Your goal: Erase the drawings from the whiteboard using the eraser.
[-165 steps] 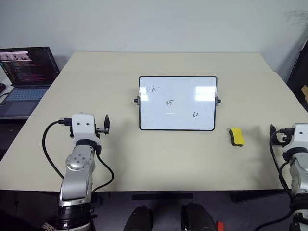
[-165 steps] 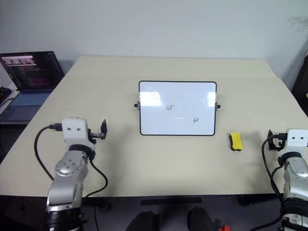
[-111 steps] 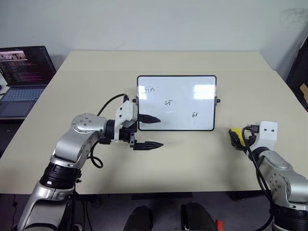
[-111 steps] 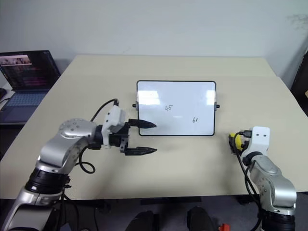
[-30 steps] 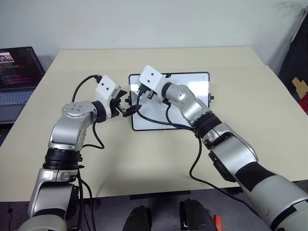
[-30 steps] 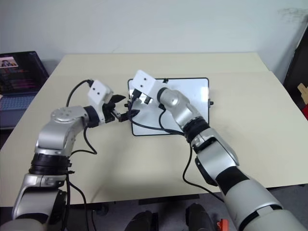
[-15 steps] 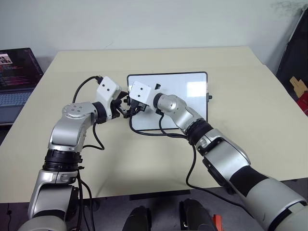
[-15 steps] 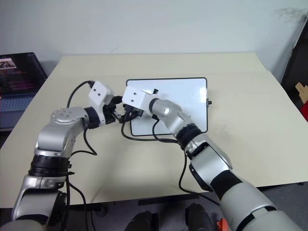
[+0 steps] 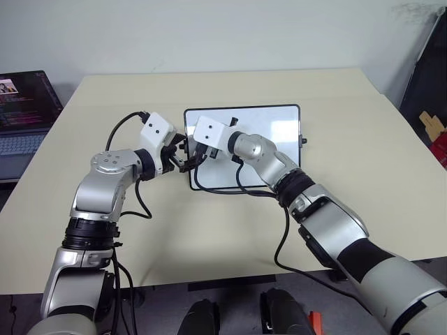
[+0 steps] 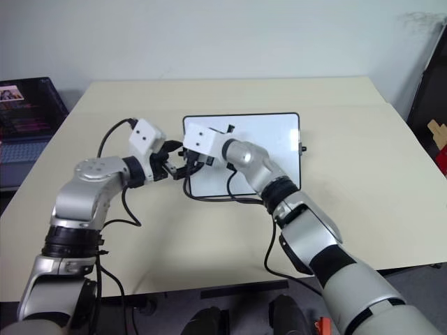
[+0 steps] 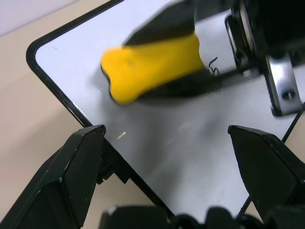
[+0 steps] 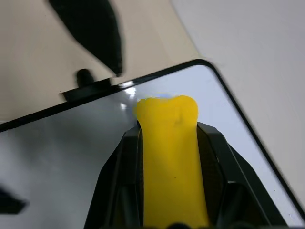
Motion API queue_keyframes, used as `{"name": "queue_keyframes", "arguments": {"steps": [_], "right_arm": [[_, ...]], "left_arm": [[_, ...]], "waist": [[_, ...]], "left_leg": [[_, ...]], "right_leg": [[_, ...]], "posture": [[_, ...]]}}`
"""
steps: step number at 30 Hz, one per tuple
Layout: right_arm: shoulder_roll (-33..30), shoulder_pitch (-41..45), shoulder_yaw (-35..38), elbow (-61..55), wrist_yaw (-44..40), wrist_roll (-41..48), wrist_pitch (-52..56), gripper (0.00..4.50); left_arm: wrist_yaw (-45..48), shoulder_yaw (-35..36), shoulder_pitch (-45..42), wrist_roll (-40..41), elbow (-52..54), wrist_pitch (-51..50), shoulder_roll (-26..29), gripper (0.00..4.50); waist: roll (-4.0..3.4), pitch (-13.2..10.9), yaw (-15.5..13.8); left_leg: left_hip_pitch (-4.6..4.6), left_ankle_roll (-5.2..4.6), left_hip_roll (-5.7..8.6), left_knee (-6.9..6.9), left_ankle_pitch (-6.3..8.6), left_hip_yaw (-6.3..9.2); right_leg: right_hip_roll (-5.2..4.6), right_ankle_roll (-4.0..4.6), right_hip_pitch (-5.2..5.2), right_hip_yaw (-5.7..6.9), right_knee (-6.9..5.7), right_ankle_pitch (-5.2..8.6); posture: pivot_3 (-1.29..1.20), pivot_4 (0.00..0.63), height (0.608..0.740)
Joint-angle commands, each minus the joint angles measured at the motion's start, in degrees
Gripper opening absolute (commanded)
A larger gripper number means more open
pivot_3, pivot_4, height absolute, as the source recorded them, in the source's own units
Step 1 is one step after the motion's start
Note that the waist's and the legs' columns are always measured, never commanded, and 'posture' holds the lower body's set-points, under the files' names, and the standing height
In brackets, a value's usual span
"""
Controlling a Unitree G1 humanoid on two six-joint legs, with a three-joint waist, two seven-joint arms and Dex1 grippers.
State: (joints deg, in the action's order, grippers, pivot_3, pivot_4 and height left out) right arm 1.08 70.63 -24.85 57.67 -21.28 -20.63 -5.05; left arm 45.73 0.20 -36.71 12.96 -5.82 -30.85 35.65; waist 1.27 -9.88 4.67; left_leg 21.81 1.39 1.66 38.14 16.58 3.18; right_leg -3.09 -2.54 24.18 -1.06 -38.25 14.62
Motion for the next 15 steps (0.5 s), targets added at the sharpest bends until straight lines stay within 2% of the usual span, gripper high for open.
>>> {"name": "queue_keyframes", "arguments": {"steps": [1,6,15], "right_arm": [[-0.08,-0.77,-0.2,0.44,-0.69,-1.08,1.56,1.18],[-2.21,1.66,2.54,1.38,3.54,-0.75,1.82,1.18],[-5.58,1.44,3.2,2.81,3.38,-0.95,2.15,1.17]], "left_arm": [[-0.04,0.15,-0.57,0.41,2.49,0.35,-0.17,4.5],[-0.12,0.32,0.04,0.38,2.94,0.33,-0.22,4.5],[-0.3,0.34,0.36,0.38,3.1,0.38,-0.57,4.5]], "waist": [[0.0,0.0,0.0],[0.0,0.0,-0.22],[0.0,-0.01,-1.39]], "left_leg": [[-0.01,0.01,0.0,0.01,-0.01,0.0],[-0.02,0.02,0.02,0.14,-0.01,0.05],[-0.01,-0.09,0.06,0.58,0.05,0.12]], "right_leg": [[0.0,0.0,0.0,0.0,-0.04,0.0],[0.0,0.01,0.03,0.03,-0.37,0.0],[0.01,0.04,-0.02,0.03,-0.7,-0.02]], "posture": [[0.0,0.15,0.74],[0.0,0.15,0.74],[0.0,0.15,0.74]]}}
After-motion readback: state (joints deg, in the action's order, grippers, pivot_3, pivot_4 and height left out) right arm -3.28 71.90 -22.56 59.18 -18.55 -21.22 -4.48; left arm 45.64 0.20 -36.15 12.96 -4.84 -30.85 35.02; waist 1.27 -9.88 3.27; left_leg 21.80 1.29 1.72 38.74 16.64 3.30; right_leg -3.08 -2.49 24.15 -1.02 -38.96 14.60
